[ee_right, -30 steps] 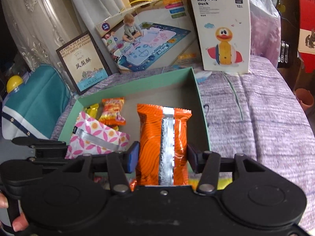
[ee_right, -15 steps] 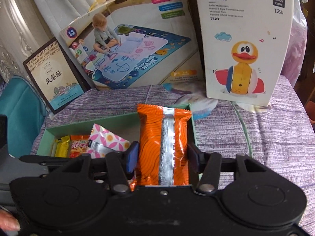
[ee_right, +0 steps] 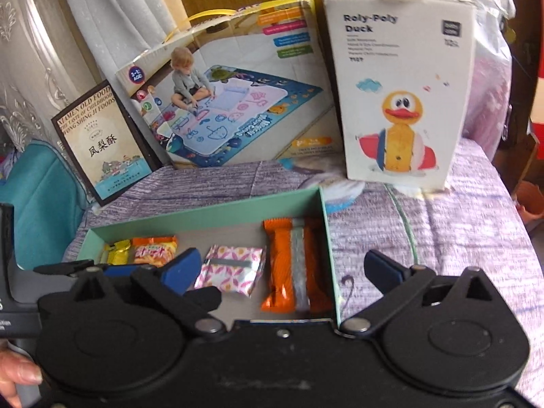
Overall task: Organize snacks
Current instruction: 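Place the pink cake in the tray with left tool while right tool places orange wafer, then grasp the pink jelly pack with left tool while right tool grasps yellow-green candy bar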
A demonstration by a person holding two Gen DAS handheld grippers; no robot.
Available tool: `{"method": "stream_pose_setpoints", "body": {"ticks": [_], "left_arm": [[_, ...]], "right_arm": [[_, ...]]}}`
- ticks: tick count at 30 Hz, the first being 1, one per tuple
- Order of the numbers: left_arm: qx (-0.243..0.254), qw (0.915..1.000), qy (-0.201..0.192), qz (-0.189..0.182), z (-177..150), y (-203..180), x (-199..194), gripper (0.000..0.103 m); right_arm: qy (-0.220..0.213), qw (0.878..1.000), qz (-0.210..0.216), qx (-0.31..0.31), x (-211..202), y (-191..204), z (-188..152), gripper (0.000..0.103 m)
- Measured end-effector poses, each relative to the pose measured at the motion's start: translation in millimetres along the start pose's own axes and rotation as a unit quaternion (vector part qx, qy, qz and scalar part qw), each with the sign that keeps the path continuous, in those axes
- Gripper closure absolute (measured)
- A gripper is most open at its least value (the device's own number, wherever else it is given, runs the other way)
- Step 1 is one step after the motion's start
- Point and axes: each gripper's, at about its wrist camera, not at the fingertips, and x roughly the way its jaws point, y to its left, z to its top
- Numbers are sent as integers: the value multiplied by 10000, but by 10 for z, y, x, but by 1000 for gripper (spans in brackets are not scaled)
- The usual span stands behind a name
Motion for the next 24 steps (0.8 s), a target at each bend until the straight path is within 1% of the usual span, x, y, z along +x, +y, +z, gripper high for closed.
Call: {"method": "stream_pose_setpoints", "body": {"ticks": [3, 6, 9, 13, 16, 17, 18, 20, 21, 22, 23, 24], "left_arm": [[28, 10000, -9, -5, -158, -24, -169, 0], [99, 9999, 80, -76, -336, -61, -326, 0], [203, 9997, 22, -95, -536, -116, -509, 0], [395, 9990, -14, -209, -820, -232, -723, 0], [633, 9977, 49, -229, -1027, -330, -786, 0], [699, 9972, 86, -252, -1088, -358, -784, 0], [772, 9965, 144, -277, -1146, -387, -769, 0], [883, 9954, 236, -296, -1251, -444, -724, 1], [933, 9948, 274, -309, -1292, -469, -695, 3], [986, 9941, 302, -328, -1323, -493, -667, 5], [1040, 9934, 328, -345, -1348, -517, -636, 9], [1095, 9927, 356, -366, -1363, -540, -595, 15]], "right_arm": [[63, 10000, -34, 33, -178, -74, -186, 0], [113, 9999, -51, 113, -350, -175, -379, 0], [162, 9997, -27, 193, -492, -280, -581, 0], [262, 9993, 55, 272, -595, -395, -877, 0], [330, 9990, 101, 287, -595, -419, -1043, 0], [344, 9990, 128, 257, -590, -408, -1084, 2], [361, 9990, 168, 200, -579, -387, -1121, 6], [412, 9989, 234, 69, -546, -338, -1173, 23], [444, 9986, 267, -38, -510, -286, -1181, 28], [481, 9984, 279, -112, -484, -263, -1186, 37], [539, 9979, 316, -157, -452, -249, -1176, 44], [615, 9973, 369, -179, -402, -239, -1173, 47]]}}
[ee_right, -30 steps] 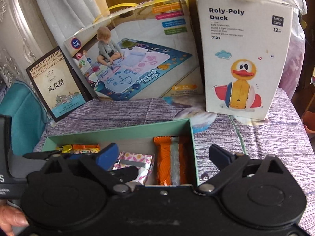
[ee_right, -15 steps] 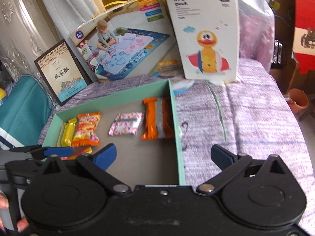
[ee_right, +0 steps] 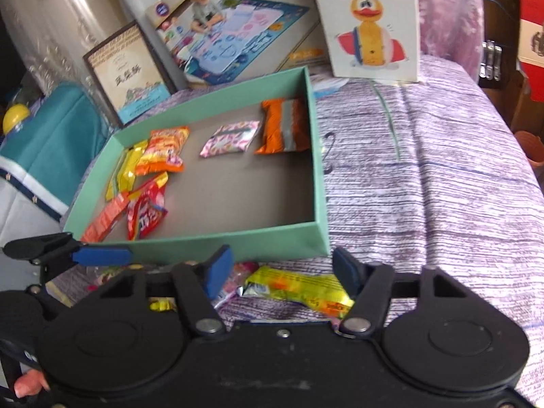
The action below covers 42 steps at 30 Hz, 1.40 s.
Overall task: Organize snacks
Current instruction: 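Grasp the pink jelly pack with left tool while right tool grasps yellow-green candy bar, then lower the pink jelly pack into the tray with left tool while right tool drops candy bar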
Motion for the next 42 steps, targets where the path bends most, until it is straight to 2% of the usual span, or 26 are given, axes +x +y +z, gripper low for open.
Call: {"method": "stream_pose_setpoints", "body": {"ticks": [2, 3, 7, 10, 12, 18, 21, 22, 23, 24, 26, 29, 31, 33, 38, 42], "left_arm": [[80, 9999, 79, -55, -13, -43, 85, 26], [90, 9998, 129, -89, -11, -56, 138, 32], [136, 9993, 317, -113, -13, -107, 363, 39], [239, 9993, 269, -20, -31, -127, 441, 63], [177, 9994, 268, -105, -26, -86, 428, 70], [-22, 9990, 320, -299, -154, 133, 301, 71], [-76, 9986, 377, -358, -225, 190, 255, 70], [-73, 9987, 379, -347, -237, 193, 247, 69], [-66, 9987, 384, -330, -235, 187, 249, 67], [-57, 9987, 396, -309, -224, 174, 258, 63], [2, 9989, 398, -232, -200, 125, 280, 58], [199, 9993, 331, -25, -190, 7, 310, 59], [273, 9993, 248, 74, -200, -36, 300, 67], [202, 9995, 230, 53, -201, -43, 263, 72], [268, 9994, 176, -135, -249, -107, 74, 73], [137, 9997, -51, -178, -235, -129, -157, 73]], "right_arm": [[111, 9999, 26, -25, 79, 5, 15, 57], [181, 9998, 45, -15, 111, 2, 13, 58], [476, 9988, 112, 69, 154, -45, -64, 61], [611, 9979, 114, 179, 129, -105, -179, 61], [632, 9976, 136, 226, 106, -100, -221, 61], [714, 9972, 185, -118, 204, 105, -223, 61], [590, 9966, -92, -566, 251, 271, -253, 61], [540, 9959, -228, -692, 254, 319, -272, 63], [483, 9945, -440, -823, 256, 367, -295, 74], [445, 9933, -583, -892, 252, 389, -316, 79], [401, 9945, -615, -745, 223, 365, -332, 82], [345, 9972, -567, -354, 133, 267, -371, 82], [326, 9980, -516, -178, 66, 230, -400, 82], [277, 9984, -491, -90, -16, 209, -426, 82], [128, 9990, -419, 96, -272, 122, -446, 82], [-75, 9991, -350, 217, -413, 130, -362, 82]]}}
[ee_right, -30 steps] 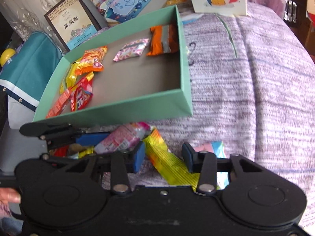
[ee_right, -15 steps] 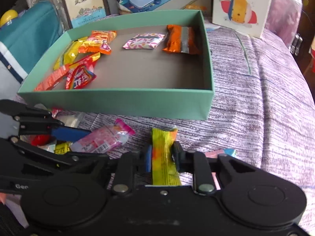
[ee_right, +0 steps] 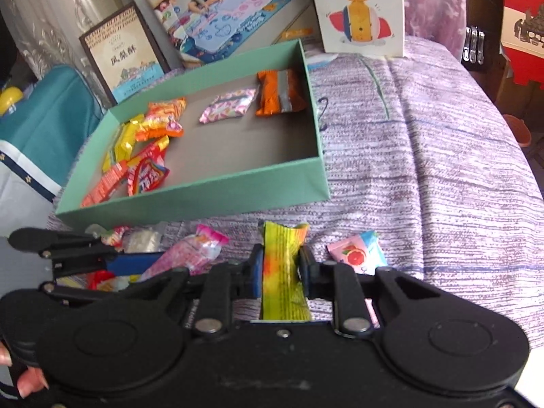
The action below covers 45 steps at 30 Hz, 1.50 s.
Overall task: Organize snacks
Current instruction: 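Lower the pink jelly pack into the tray with left tool while right tool drops candy bar, then move both tools back to the snack pile beside the tray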
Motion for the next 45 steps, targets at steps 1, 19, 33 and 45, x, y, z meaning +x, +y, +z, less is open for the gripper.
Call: {"method": "stream_pose_setpoints", "body": {"ticks": [1, 19, 33, 45], "left_arm": [[-58, 9999, -92, -20, 24, 6, -69, 73], [-1316, 9894, -574, 202, 993, 640, 320, 72], [-1207, 9908, -484, 372, 984, 617, 470, 1], [-1152, 9910, -520, 432, 651, 641, -92, 0]], "right_arm": [[-56, 10000, 32, 31, -35, 10, 36, 82], [-594, 9979, 76, 234, 632, 107, 1235, 82], [-774, 9966, 184, 201, 597, 106, 1235, 0], [-651, 9972, 145, 326, 229, 235, 929, 0]]}}
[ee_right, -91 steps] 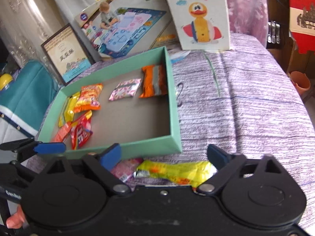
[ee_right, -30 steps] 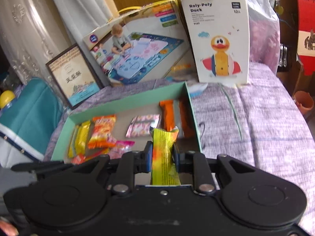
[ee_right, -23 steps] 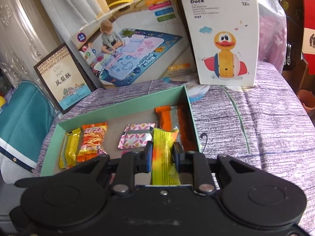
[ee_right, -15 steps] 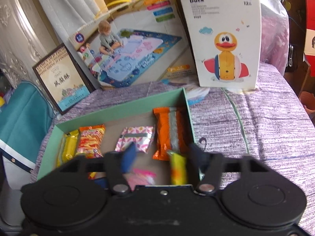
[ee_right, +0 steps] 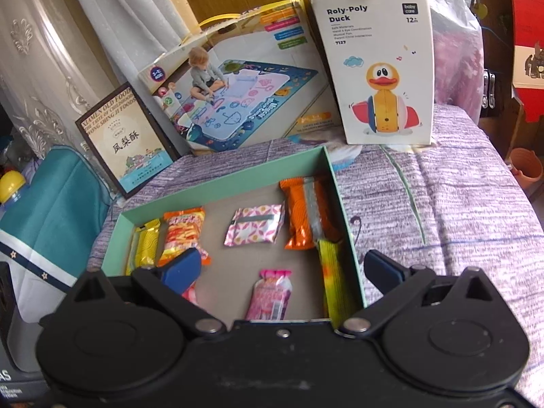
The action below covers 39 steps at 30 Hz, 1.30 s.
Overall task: Organize snacks
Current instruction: 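Move both tools back to the snack pile beside the tray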
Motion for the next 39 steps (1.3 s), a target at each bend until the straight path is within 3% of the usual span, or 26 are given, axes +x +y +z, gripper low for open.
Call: {"method": "stream_pose_setpoints", "body": {"ticks": [10, 15, 20, 25, 36, 38, 39], "left_arm": [[178, 9995, -21, 269, -514, 361, -592, 0], [75, 9990, 296, 334, -842, 505, -668, 0], [184, 9976, 341, 566, -1090, 583, -665, 0], [42, 9958, 385, 831, -1193, 818, -645, 0], [-457, 9953, 455, 721, -1216, 1177, -634, 7], [-485, 9959, 446, 621, -1191, 1159, -624, 9], [-459, 9962, 451, 579, -1177, 1138, -612, 12]], "right_arm": [[293, 9989, 148, -327, -291, 336, -566, 0], [469, 9981, 197, -342, -320, 454, -866, 0], [594, 9973, 277, -333, -340, 548, -1104, 0], [777, 9946, 124, -677, -299, 722, -1252, 22], [1328, 9842, 317, -1129, -11, 1077, -1587, 27], [1379, 9823, 254, -1243, 33, 1088, -1628, 54], [1323, 9822, 168, -1320, 24, 1076, -1635, 60]]}}
